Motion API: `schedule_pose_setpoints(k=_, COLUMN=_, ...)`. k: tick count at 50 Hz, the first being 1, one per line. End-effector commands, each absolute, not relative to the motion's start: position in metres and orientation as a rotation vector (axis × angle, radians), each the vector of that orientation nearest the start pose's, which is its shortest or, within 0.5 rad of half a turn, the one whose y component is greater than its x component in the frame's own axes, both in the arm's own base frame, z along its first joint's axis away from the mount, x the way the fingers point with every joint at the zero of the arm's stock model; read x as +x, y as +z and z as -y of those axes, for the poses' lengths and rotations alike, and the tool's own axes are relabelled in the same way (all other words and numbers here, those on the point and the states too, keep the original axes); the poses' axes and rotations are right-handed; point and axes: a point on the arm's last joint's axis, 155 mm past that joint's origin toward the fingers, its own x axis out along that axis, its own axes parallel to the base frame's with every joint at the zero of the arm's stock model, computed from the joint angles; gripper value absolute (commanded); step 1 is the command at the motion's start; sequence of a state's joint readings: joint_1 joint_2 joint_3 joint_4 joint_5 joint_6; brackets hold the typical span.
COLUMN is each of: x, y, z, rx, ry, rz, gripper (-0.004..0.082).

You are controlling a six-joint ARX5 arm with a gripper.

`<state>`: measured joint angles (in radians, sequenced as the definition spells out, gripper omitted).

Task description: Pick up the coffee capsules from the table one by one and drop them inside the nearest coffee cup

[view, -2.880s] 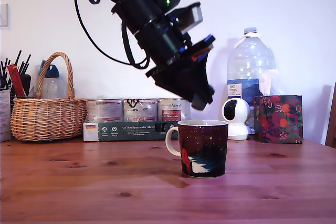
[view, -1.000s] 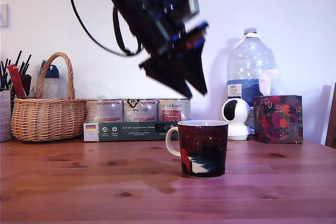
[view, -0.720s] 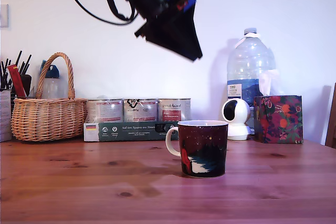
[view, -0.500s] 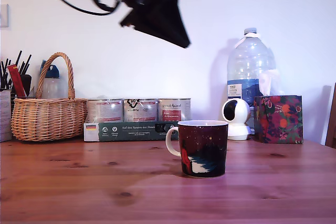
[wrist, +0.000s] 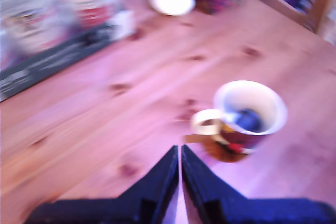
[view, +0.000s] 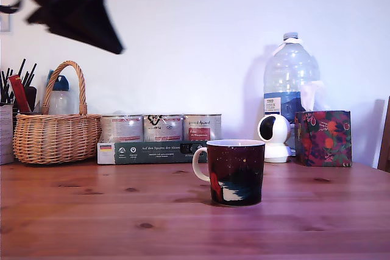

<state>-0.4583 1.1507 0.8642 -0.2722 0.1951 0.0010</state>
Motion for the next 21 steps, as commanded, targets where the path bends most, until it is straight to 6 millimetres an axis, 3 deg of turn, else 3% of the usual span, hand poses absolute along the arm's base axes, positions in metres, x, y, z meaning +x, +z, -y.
schedule_pose_setpoints(k=1, x=0.317, y=0.200, z=0.181, rx=0.051, ry=-0.591, rz=-0.543, gripper=-0.0024)
schedule_pose_setpoints(k=13, x=0.297, y=0.210, z=0.123, rx=-0.009, ry=-0.414, rz=-0.449, gripper=-0.0024)
schedule_pose_setpoints(k=21, x=0.280, y=0.221, z=0.100, rx=-0.049, ry=-0.344, rz=-0.376, gripper=-0.0024)
